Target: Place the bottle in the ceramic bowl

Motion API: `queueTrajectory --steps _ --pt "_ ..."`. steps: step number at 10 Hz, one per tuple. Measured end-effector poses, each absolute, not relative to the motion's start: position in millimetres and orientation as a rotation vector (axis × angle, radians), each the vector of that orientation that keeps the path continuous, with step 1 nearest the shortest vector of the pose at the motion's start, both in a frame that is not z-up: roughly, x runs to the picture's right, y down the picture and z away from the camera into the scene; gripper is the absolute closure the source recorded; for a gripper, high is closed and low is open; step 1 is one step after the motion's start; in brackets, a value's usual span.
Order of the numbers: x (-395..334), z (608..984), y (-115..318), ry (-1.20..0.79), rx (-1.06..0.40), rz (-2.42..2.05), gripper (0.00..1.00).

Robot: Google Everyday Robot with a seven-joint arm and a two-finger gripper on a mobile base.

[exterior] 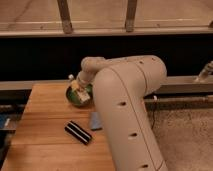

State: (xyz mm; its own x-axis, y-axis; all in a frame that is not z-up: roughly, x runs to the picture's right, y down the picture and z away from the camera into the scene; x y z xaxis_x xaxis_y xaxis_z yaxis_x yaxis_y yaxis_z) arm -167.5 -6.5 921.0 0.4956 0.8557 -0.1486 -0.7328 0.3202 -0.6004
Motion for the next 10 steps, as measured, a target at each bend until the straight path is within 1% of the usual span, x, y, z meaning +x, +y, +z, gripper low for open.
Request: queueTrajectory --steps 3,4,6,8,10 --pt "-176.2 920.2 -0.8 -0.280 -0.689 1.026 1.00" --pt "-180.2 918.2 0.4 -0.311 -0.695 1.010 0.96" --pt "-196.3 910.6 1.7 -0.370 -0.711 0.937 0.76" --pt "-230.9 890.7 6.6 -0.402 -0.714 0.838 0.56" --pt "-247.0 872.3 1.7 -0.399 -0.695 0.772 0.37"
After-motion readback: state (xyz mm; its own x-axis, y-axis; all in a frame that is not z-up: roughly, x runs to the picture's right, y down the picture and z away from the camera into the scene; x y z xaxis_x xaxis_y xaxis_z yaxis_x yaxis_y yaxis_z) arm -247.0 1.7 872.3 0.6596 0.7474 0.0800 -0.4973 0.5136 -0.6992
